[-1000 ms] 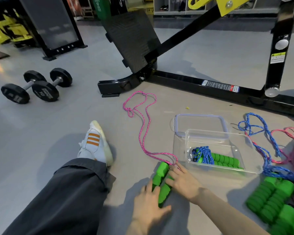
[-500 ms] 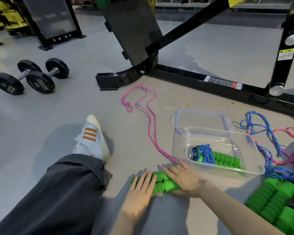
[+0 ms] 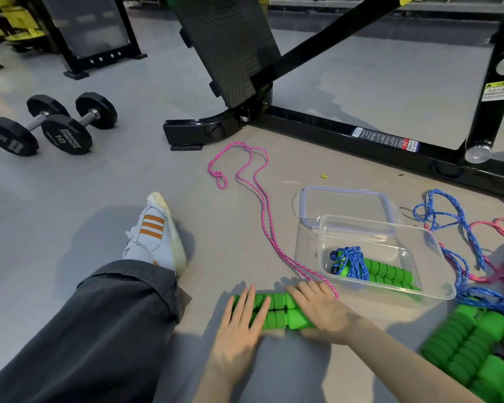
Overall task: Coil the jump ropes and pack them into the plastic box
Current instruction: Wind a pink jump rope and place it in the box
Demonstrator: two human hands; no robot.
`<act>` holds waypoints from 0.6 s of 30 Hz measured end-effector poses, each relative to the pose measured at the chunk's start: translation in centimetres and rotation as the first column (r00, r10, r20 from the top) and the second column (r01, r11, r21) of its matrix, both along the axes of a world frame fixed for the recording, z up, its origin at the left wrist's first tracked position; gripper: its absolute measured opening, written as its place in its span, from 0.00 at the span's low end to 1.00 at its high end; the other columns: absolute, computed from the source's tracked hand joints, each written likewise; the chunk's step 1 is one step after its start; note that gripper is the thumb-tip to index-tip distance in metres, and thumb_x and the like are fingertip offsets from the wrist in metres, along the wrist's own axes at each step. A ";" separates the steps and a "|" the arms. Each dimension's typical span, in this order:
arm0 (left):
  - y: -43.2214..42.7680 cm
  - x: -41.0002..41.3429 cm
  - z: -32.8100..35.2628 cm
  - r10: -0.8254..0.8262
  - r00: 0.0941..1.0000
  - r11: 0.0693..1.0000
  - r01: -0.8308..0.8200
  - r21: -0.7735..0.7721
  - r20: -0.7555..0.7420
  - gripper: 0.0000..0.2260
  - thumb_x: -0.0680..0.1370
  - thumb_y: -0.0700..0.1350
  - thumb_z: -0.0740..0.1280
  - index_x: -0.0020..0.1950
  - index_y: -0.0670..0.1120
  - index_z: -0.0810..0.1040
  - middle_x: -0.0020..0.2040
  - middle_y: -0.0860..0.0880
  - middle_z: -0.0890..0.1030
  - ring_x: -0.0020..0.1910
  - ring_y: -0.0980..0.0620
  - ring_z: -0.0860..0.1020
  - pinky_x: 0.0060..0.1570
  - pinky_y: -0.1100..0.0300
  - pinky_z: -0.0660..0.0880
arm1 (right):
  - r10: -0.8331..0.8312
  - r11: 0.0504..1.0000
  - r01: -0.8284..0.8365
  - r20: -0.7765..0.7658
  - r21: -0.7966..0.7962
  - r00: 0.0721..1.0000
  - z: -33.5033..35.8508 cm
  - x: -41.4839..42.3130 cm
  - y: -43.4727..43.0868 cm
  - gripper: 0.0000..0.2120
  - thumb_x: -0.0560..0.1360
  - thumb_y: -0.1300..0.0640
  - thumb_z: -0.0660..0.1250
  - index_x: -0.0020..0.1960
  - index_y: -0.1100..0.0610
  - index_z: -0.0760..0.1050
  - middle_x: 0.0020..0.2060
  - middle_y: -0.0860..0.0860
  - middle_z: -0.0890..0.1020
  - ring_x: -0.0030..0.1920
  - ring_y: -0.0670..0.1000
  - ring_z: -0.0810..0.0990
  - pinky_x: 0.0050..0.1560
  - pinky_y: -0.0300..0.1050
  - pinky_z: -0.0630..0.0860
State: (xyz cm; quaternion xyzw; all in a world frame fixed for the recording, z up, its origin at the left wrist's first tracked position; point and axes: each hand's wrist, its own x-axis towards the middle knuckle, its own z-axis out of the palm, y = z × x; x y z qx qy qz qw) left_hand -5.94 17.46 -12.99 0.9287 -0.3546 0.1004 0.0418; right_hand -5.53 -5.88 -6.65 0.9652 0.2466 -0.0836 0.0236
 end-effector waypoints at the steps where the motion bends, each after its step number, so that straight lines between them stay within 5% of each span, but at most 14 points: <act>1: -0.3 0.3 0.3 -0.001 1.000 1.000 0.000 0.004 0.031 0.37 0.72 0.46 0.58 0.79 0.44 0.46 0.78 0.38 0.44 0.75 0.39 0.53 0.71 0.46 0.51 | -0.005 1.000 0.004 0.051 0.017 0.999 0.0 -0.1 -0.2 0.43 0.54 0.35 0.66 0.62 0.58 0.68 0.43 0.49 0.75 0.42 0.50 0.73 0.46 0.45 0.63; 3: -0.8 0.8 0.8 -0.017 0.993 1.000 0.014 0.025 0.116 0.39 0.72 0.49 0.58 0.79 0.44 0.44 0.77 0.36 0.45 0.76 0.38 0.47 0.71 0.44 0.51 | -0.006 0.998 -0.001 0.104 0.069 0.995 0.0 -0.2 -0.5 0.42 0.53 0.34 0.66 0.61 0.57 0.69 0.42 0.48 0.73 0.40 0.49 0.70 0.44 0.44 0.61; 9: -1.3 1.7 3.2 -0.100 0.983 0.986 0.078 0.145 0.154 0.68 0.48 0.44 0.80 0.79 0.44 0.42 0.66 0.32 0.71 0.66 0.34 0.66 0.66 0.37 0.65 | -0.056 0.987 0.018 0.231 0.162 0.971 0.6 -0.6 -0.5 0.37 0.58 0.40 0.61 0.62 0.58 0.68 0.44 0.49 0.67 0.42 0.50 0.64 0.44 0.45 0.62; 18: -0.3 2.7 8.1 -0.087 0.954 0.989 0.050 0.136 0.288 0.58 0.54 0.35 0.76 0.77 0.50 0.49 0.67 0.34 0.64 0.61 0.35 0.66 0.60 0.38 0.70 | -0.079 0.976 0.012 0.301 0.218 0.951 5.1 0.2 0.9 0.34 0.62 0.41 0.58 0.63 0.59 0.66 0.46 0.51 0.72 0.44 0.51 0.66 0.45 0.45 0.62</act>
